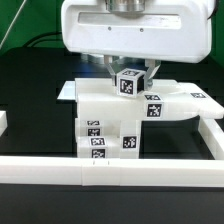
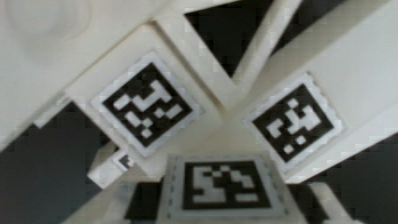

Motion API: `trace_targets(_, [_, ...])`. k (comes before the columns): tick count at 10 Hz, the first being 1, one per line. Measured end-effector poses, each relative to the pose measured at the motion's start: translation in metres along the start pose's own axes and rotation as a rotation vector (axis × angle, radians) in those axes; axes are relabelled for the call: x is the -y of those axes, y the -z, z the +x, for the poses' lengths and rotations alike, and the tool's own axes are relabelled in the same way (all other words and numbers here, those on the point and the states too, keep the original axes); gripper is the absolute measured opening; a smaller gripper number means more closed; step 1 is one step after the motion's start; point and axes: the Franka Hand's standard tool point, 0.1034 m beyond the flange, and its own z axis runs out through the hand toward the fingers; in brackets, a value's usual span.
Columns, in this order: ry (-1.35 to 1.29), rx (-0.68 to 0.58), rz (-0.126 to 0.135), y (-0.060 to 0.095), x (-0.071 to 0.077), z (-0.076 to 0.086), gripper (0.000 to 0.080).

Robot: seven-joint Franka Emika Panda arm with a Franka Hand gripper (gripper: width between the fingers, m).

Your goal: Assemble chair

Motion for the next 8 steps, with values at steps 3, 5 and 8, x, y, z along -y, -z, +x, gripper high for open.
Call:
trace_targets(3, [-0.159, 0.005, 0.009, 0.0001, 0.0018, -0.0008, 0.0266])
trace_targets(5, [-0.215, 0.007, 0.013, 0.0001, 0.0025, -0.0013, 0.0266])
trace_targets(8, [-0.132, 0.005, 0.012, 0.0008, 0.001, 0.0011, 0.0488])
